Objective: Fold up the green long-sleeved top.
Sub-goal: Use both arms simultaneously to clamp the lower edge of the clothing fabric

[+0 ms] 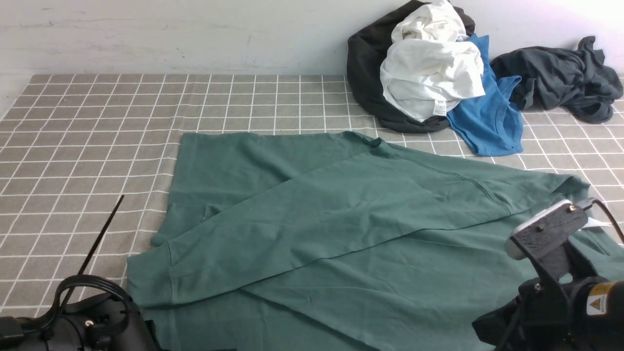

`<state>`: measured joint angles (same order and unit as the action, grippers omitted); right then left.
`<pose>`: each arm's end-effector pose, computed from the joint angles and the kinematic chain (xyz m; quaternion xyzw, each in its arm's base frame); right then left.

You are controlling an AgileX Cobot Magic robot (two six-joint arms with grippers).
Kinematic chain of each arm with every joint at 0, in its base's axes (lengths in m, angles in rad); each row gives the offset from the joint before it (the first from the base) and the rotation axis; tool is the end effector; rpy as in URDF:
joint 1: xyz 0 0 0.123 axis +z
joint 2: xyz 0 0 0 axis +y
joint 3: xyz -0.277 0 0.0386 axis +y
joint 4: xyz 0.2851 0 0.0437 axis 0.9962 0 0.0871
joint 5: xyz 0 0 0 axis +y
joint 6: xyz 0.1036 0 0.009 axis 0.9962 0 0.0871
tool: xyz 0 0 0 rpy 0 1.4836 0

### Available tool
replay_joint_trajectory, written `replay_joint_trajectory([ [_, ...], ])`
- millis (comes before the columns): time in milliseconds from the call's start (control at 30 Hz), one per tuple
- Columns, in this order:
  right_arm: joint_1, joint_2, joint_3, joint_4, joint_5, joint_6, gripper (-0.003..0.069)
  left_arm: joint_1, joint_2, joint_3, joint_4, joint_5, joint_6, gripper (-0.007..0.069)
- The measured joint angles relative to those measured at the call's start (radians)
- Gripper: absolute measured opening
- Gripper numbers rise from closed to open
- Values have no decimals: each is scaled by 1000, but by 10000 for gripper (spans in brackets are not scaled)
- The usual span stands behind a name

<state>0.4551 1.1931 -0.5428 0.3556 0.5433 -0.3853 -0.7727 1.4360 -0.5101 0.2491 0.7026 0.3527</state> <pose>0.2032 0.1203 0.1667 -0.2754 0.9260 0.1316 0.2220 0.1633 -0.1360 0.0985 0.6085 0.7892 0.0768 0.0313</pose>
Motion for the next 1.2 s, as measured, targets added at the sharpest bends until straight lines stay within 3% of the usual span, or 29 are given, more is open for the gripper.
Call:
replay_joint_trajectory([
  [33,0,0,0,3,1,-7,-10,0,0,0,4,-1,-1,286],
  [67,0,0,0,3,1,-7,-10,0,0,0,4,-1,-1,276],
  [200,0,0,0,5,1,-16,-10,0,-14,0,5,12,-3,55],
  [267,0,0,0,2,1,-27,-10,0,-42,-9,5,37,-5,12],
  [400,0,-1,0,1,7,-88,-10,0,-106,-25,21,80,-34,1],
  [700,0,-36,-167,-50,246,-204,-2,0,-233,-26,155,226,-303,1],
  [833,0,-36,-223,-205,312,-248,83,0,-260,-26,171,255,-408,1],
  [1000,0,17,-131,-540,310,-276,281,0,-281,-26,174,263,-470,1],
  [1200,0,141,9,-773,180,-245,379,0,-292,-25,205,257,-492,1],
])
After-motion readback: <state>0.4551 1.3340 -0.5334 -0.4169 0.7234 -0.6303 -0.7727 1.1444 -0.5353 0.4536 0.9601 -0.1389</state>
